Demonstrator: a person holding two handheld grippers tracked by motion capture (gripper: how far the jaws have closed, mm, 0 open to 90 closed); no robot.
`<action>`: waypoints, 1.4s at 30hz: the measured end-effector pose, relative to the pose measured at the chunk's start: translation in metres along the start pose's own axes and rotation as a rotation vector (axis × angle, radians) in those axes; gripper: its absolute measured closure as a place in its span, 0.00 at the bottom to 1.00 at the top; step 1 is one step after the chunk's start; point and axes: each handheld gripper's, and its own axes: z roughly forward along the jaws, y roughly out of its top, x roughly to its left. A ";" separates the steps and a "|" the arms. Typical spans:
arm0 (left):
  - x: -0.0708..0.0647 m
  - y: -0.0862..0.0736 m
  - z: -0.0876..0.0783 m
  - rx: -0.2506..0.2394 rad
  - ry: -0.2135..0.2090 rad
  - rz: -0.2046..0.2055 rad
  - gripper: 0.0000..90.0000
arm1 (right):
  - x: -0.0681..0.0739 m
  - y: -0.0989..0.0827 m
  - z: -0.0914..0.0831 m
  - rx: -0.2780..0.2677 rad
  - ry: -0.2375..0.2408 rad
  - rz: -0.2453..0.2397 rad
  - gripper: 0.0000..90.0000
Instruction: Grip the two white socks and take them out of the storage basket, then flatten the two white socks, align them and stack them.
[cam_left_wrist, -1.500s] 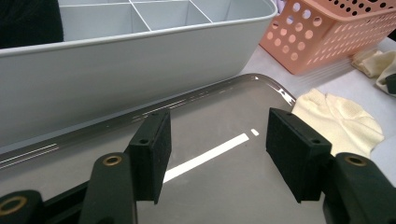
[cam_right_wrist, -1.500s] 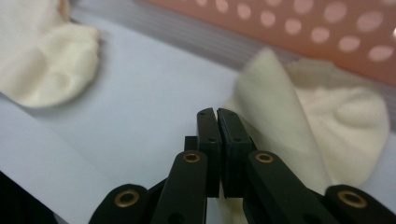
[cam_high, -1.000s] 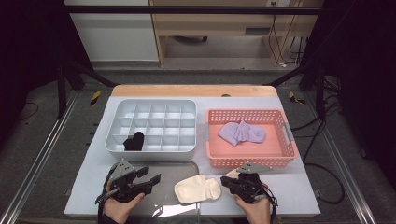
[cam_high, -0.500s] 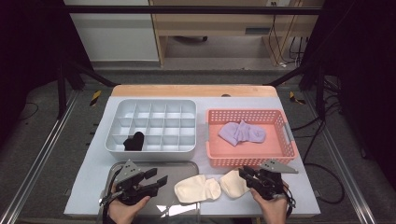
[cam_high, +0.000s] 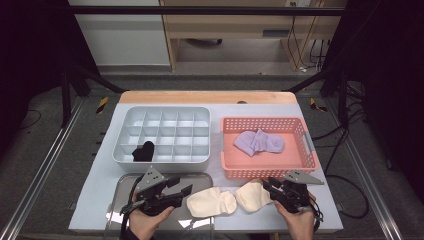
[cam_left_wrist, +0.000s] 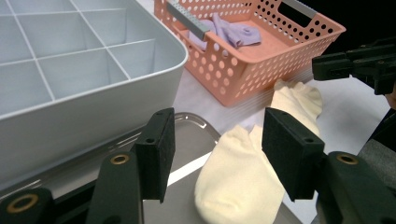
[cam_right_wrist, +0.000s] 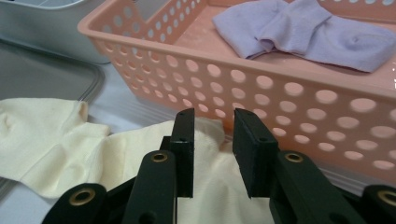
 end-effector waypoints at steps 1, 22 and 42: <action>-0.002 0.001 0.002 0.001 -0.003 0.005 0.48 | -0.002 0.000 -0.001 -0.003 0.001 0.007 0.78; -0.048 0.010 0.065 0.050 -0.037 0.069 0.47 | -0.014 -0.010 -0.001 0.016 -0.041 -0.017 0.74; -0.075 -0.003 0.123 0.144 -0.027 0.060 0.54 | -0.023 -0.015 0.005 0.071 -0.063 -0.013 0.76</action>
